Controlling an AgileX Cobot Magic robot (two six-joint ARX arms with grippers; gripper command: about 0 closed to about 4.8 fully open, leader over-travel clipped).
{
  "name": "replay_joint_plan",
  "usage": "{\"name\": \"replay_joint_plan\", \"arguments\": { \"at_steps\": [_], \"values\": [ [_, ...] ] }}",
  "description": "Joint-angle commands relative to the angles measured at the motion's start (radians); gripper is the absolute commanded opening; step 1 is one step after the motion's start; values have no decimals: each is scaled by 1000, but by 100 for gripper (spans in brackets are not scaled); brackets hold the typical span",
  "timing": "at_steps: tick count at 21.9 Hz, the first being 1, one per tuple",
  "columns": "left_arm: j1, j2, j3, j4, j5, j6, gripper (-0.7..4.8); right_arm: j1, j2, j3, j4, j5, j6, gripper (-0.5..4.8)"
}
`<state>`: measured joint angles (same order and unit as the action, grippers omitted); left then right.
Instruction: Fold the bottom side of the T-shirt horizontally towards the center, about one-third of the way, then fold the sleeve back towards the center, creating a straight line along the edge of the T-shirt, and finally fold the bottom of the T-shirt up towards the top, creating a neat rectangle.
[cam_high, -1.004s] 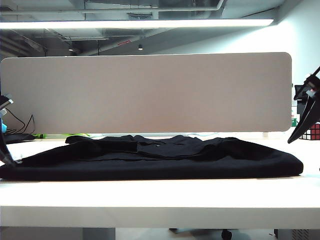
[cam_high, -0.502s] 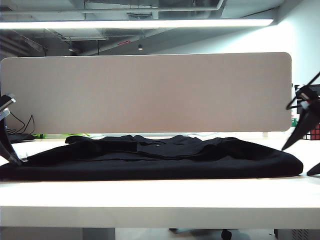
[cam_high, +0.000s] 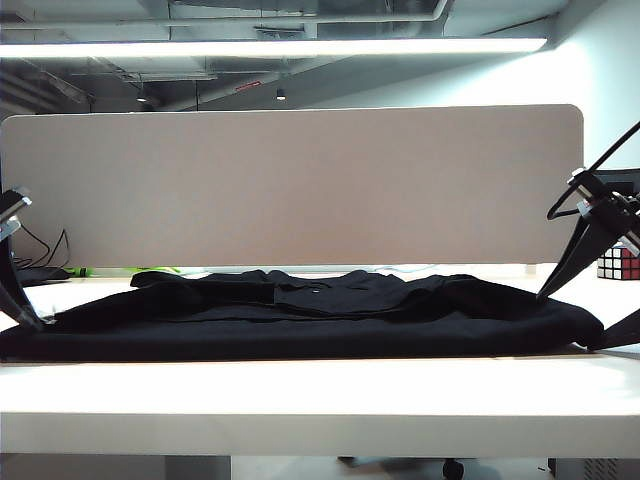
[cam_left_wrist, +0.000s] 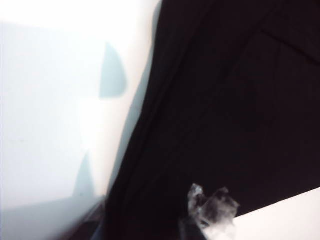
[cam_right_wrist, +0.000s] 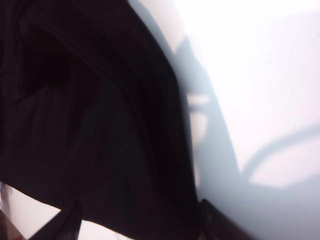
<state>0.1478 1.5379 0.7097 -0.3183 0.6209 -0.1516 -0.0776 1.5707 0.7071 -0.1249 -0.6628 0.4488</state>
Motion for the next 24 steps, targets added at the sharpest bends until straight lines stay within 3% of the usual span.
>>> {"name": "replay_joint_plan", "arguments": {
  "at_steps": [1, 9, 12, 13, 16, 20, 24],
  "values": [
    [-2, 12, -8, -21, 4, 5, 179, 1, -2, 1, 10, 14, 0, 250],
    [-2, 24, -8, -6, 31, 6, 176, 1, -2, 1, 26, 13, 0, 237],
    [-2, 24, -8, 8, 42, 11, 102, 1, -2, 1, 26, 13, 0, 142],
    [-2, 24, -8, 14, 59, 28, 40, 1, -2, 1, 29, 13, -6, 68],
    [-2, 23, -8, 10, 110, 71, -6, 1, -2, 1, 29, 3, -21, -3],
    [0, 8, -8, -38, 149, 72, -6, 1, -10, 1, 5, -62, -37, -2],
    [0, -66, -8, -171, 141, 100, -6, 1, -69, 1, -97, -99, -107, -2]
  ]
}}
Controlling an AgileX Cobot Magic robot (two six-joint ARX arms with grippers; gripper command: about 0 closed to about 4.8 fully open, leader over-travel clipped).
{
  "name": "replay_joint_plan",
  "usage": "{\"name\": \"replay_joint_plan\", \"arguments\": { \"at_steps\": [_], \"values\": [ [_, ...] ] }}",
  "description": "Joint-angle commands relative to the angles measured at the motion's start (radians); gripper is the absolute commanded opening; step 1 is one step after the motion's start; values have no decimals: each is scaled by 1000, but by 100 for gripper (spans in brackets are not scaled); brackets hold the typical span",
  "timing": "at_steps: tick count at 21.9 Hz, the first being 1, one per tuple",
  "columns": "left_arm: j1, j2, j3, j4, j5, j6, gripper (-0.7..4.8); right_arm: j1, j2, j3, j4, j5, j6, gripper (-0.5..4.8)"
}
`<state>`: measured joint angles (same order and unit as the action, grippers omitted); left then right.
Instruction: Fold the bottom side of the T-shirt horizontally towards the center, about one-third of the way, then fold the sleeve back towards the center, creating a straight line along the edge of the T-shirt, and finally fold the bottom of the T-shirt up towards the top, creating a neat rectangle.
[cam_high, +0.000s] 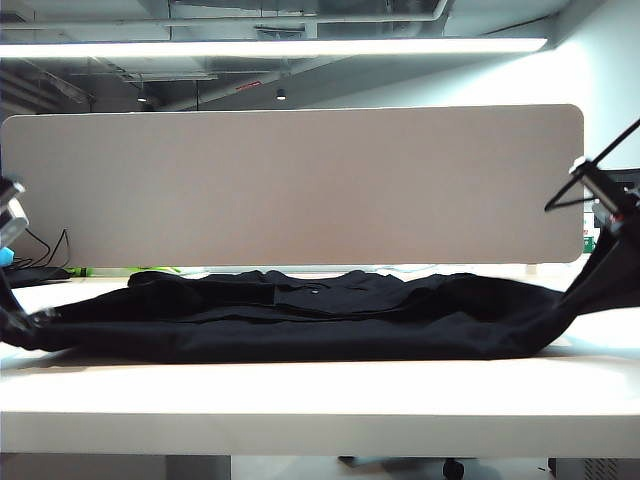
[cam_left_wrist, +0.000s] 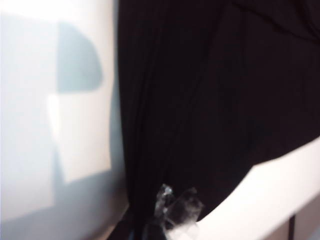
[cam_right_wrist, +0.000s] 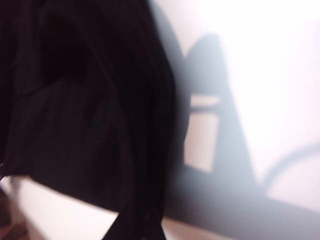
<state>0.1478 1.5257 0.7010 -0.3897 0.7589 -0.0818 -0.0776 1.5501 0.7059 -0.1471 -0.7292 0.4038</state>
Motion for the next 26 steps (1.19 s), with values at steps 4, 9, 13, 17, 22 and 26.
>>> {"name": "replay_joint_plan", "arguments": {
  "at_steps": [4, 9, 13, 17, 22, 26],
  "values": [
    [4, -195, 1, -208, -33, 48, -6, 0, -171, 2, -202, -30, -129, -2],
    [4, -382, 1, -309, -67, 48, -6, 0, -370, 2, -330, -30, -150, -2],
    [5, -551, 1, -407, -68, 47, -6, -1, -574, 2, -417, -10, -142, -2],
    [5, -698, 1, -488, -117, 23, -6, -6, -753, 2, -513, 27, -137, -2],
    [5, -818, 1, -484, -181, 14, -6, -31, -890, 3, -486, 53, -51, -2],
    [5, -775, 2, -321, -177, -23, -6, -34, -840, 7, -368, 54, -23, -3]
  ]
}}
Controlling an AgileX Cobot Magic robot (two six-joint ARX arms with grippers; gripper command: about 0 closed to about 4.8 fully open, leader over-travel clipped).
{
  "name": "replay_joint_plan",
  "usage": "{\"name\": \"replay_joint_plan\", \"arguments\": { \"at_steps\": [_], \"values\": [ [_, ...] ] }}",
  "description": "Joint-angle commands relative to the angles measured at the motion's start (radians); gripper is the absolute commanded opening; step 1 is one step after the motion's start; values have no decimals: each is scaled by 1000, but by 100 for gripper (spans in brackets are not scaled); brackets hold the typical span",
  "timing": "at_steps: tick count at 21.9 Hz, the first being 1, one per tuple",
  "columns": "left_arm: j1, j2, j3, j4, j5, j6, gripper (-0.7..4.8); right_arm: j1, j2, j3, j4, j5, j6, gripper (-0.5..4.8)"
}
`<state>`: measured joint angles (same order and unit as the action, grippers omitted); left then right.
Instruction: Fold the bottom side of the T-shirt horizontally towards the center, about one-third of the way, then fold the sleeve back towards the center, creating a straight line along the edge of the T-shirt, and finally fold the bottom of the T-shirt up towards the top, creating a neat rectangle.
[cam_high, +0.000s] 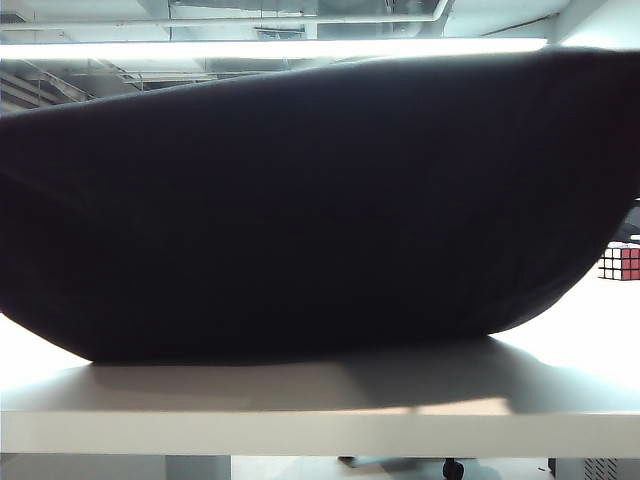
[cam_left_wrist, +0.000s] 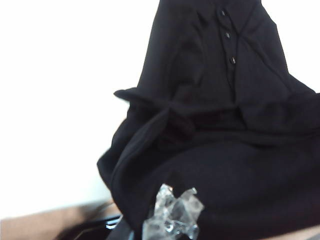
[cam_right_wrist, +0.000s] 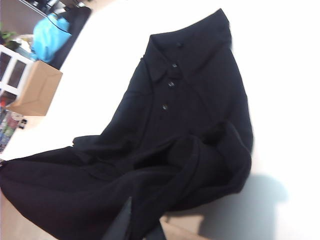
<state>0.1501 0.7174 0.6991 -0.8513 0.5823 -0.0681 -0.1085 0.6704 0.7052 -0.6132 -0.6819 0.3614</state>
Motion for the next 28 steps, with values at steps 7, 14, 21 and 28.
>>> {"name": "replay_joint_plan", "arguments": {
  "at_steps": [7, 14, 21, 28],
  "values": [
    [1, 470, 178, 624, 76, -152, -6, -27, 565, 226, 378, -25, 3, -3],
    [-13, 899, 499, 682, 76, -150, -6, -23, 942, 448, 465, -27, 3, -3],
    [-63, 1095, 637, 706, 72, -148, -6, -23, 1062, 517, 514, -20, 5, -3],
    [-81, 1183, 671, 848, 53, -149, 15, -39, 1122, 523, 703, -4, 13, 258]
  ]
}}
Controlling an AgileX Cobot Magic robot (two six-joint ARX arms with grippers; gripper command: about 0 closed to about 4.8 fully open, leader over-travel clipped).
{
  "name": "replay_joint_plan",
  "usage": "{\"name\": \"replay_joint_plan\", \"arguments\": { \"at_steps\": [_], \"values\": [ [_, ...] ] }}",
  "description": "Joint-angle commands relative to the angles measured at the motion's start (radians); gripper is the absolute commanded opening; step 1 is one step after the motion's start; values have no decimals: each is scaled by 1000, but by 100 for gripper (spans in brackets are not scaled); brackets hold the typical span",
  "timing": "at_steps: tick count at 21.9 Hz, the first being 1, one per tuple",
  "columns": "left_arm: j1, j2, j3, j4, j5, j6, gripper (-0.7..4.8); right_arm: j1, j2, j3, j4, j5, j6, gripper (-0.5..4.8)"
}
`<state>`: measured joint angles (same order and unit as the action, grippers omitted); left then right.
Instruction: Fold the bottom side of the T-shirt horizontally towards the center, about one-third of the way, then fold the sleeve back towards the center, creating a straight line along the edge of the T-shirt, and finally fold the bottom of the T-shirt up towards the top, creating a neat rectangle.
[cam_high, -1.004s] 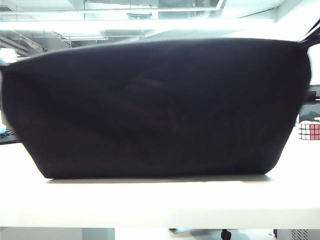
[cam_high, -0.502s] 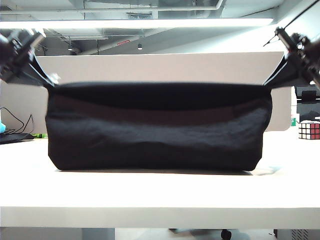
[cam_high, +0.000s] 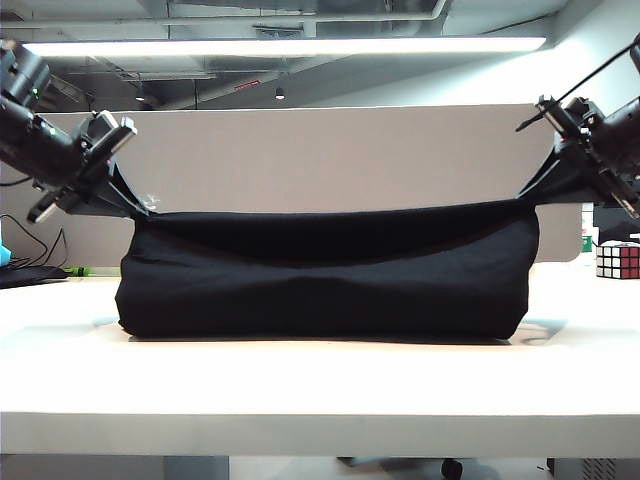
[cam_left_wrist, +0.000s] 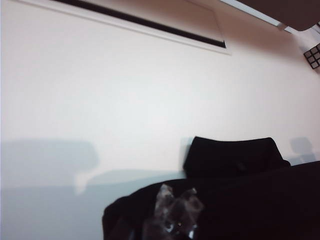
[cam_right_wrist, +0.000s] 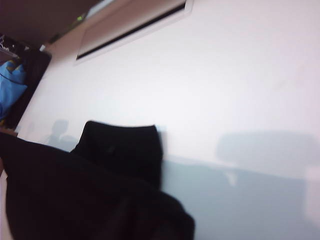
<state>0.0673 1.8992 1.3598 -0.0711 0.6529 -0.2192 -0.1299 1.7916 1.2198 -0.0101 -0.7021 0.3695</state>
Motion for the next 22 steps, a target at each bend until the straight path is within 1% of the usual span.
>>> {"name": "replay_joint_plan", "arguments": {
  "at_steps": [1, 2, 3, 4, 5, 6, 7, 8, 9, 10, 11, 12, 13, 14, 16, 17, 20, 22],
  "values": [
    [5, 1, 10, 68, -32, 2, 62, -19, 1, 10, 108, 25, 5, 314],
    [13, 1, 10, 68, -32, 3, 104, -27, 1, 14, 108, 23, 7, 353],
    [21, 1, 10, 68, -28, 3, 138, -41, 1, 24, 104, 14, 13, 372],
    [31, -2, 10, 61, -21, 2, 159, -50, 1, 32, 103, -4, 22, 373],
    [54, -12, 10, 30, 0, 2, 157, -78, -2, 53, 94, -87, 57, 372],
    [65, -18, 10, 18, 8, 3, 157, -93, -3, 64, 89, -129, 79, 366],
    [85, -34, 10, -4, 29, 9, 156, -118, -16, 78, 70, -198, 116, 333],
    [95, -45, 10, -14, 48, 9, 154, -131, -27, 80, 60, -222, 122, 306],
    [107, -61, 10, -30, 71, 10, 144, -148, -43, 80, 45, -243, 120, 268],
    [120, -105, 9, -76, 100, 47, 91, -164, -84, 78, 10, -267, 97, 198],
    [122, -160, 7, -147, 96, 146, 7, -173, -130, 77, -40, -266, 53, 137],
    [122, -198, 7, -202, 83, 217, -5, -179, -166, 73, -79, -262, 16, 92],
    [122, -230, 7, -245, 70, 264, -6, -179, -196, 69, -115, -254, -20, 61],
    [122, -269, 7, -291, 46, 284, -6, -179, -240, 60, -157, -238, -58, 29],
    [122, -331, 0, -338, 11, 283, -6, -179, -309, 42, -207, -203, -98, 17],
    [122, -375, -16, -342, -3, 279, -6, -179, -355, 26, -227, -181, -115, 17],
    [122, -500, -82, -338, -15, 259, -6, -180, -474, -39, -233, -167, -128, 14],
    [122, -578, -135, -333, -50, 245, -6, -180, -557, -91, -236, -143, -127, -4]
  ]
}}
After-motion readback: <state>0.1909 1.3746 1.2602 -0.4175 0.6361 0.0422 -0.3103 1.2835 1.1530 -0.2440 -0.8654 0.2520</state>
